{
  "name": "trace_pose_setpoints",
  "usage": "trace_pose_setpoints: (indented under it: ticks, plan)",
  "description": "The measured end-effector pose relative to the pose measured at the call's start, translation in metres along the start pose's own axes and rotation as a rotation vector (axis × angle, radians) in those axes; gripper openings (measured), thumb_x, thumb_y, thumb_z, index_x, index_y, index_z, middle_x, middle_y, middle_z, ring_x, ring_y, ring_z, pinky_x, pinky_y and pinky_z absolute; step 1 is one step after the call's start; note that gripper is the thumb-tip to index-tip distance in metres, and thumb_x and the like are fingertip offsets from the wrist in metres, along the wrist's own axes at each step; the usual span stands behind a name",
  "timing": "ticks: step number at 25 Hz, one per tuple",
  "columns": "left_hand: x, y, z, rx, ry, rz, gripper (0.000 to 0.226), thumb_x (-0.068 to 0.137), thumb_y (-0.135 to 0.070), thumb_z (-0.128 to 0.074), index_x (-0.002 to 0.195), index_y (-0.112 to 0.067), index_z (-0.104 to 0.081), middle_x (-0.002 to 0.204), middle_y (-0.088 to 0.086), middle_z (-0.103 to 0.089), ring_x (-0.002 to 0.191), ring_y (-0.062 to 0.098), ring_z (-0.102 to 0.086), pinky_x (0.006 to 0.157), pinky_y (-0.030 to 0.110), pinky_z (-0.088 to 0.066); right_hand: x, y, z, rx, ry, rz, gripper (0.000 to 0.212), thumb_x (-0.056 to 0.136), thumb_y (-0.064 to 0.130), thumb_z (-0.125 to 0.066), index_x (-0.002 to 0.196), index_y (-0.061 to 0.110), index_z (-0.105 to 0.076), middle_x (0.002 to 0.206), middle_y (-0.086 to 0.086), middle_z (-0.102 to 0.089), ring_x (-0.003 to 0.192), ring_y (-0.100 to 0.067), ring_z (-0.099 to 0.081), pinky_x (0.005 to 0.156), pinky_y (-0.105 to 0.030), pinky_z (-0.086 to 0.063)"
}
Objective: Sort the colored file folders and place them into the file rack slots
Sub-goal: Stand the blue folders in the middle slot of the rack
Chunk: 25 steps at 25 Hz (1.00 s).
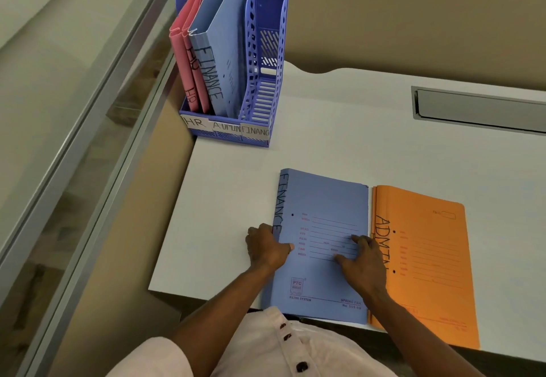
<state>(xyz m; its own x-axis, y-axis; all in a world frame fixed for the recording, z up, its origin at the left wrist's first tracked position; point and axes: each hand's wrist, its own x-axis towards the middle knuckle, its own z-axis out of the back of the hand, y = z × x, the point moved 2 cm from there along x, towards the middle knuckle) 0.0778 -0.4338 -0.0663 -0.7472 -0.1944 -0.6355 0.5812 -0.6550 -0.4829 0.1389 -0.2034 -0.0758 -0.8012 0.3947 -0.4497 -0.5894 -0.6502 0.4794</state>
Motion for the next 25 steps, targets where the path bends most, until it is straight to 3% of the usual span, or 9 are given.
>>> trace_pose_setpoints:
  ticks: [6, 11, 14, 16, 21, 23, 25]
  plan:
    - [-0.044, -0.022, 0.022, -0.074, -0.086, -0.200, 0.058, 0.074, -0.046, -0.091, 0.122, -0.023, -0.070, 0.117, -0.005, -0.077, 0.093, 0.015, -0.074, 0.077, 0.036, -0.065, -0.004, -0.009, 0.007, 0.044, -0.003, 0.059, 0.061, 0.088, 0.031, -0.085, 0.141, 0.011, -0.060, 0.149, -0.013, -0.055, 0.136, -0.033, -0.055, 0.107, -0.048, -0.054]
    - [-0.101, -0.058, 0.034, -0.072, -0.183, -0.345, 0.047, 0.075, -0.049, -0.086, 0.117, -0.034, -0.071, 0.109, -0.016, -0.079, 0.084, 0.003, -0.075, 0.071, 0.030, -0.065, 0.001, -0.005, 0.021, 0.493, -0.067, -0.074, 0.056, 0.094, 0.053, -0.072, 0.137, 0.018, -0.061, 0.130, -0.001, -0.068, 0.122, -0.027, -0.066, 0.097, -0.043, -0.055]
    - [-0.122, -0.073, 0.044, 0.024, -0.257, -0.442, 0.046, 0.081, -0.053, -0.081, 0.122, -0.036, -0.068, 0.108, -0.017, -0.078, 0.084, 0.006, -0.074, 0.073, 0.030, -0.065, 0.009, 0.001, 0.022, 0.685, -0.003, -0.140, 0.060, 0.095, 0.057, -0.070, 0.140, 0.017, -0.060, 0.125, 0.001, -0.070, 0.117, -0.026, -0.069, 0.102, -0.049, -0.058]
    - [-0.130, -0.078, 0.051, 0.112, -0.296, -0.475, 0.048, 0.085, -0.056, -0.076, 0.127, -0.036, -0.065, 0.106, -0.016, -0.078, 0.083, 0.009, -0.073, 0.074, 0.031, -0.063, 0.015, 0.008, 0.020, 0.819, 0.046, -0.180, 0.058, 0.095, 0.055, -0.071, 0.136, 0.015, -0.064, 0.124, -0.005, -0.074, 0.112, -0.025, -0.072, 0.099, -0.045, -0.060]
    - [-0.151, -0.087, 0.063, 0.259, -0.425, -0.555, 0.056, 0.092, -0.060, -0.066, 0.142, -0.037, -0.057, 0.100, -0.009, -0.079, 0.081, 0.016, -0.072, 0.074, 0.028, -0.059, 0.030, 0.029, 0.016, 1.020, 0.215, -0.184, 0.051, 0.098, 0.054, -0.067, 0.127, 0.012, -0.072, 0.115, -0.011, -0.081, 0.112, -0.035, -0.075, 0.100, -0.049, -0.061]
    - [-0.158, -0.090, 0.067, 0.281, -0.481, -0.578, 0.059, 0.088, -0.055, -0.074, 0.141, -0.032, -0.061, 0.092, -0.004, -0.080, 0.074, 0.021, -0.073, 0.070, 0.032, -0.060, 0.032, 0.036, 0.016, 1.049, 0.256, -0.163, 0.051, 0.100, 0.052, -0.065, 0.130, 0.011, -0.071, 0.116, -0.012, -0.081, 0.116, -0.037, -0.074, 0.102, -0.050, -0.060]
    - [-0.166, -0.094, 0.070, 0.339, -0.530, -0.603, 0.060, 0.073, -0.047, -0.091, 0.125, -0.023, -0.074, 0.073, -0.001, -0.077, 0.055, 0.022, -0.070, 0.053, 0.034, -0.059, 0.034, 0.041, 0.016, 1.065, 0.276, -0.147, 0.052, 0.101, 0.050, -0.064, 0.133, 0.010, -0.068, 0.120, -0.014, -0.080, 0.119, -0.039, -0.072, 0.105, -0.052, -0.058]
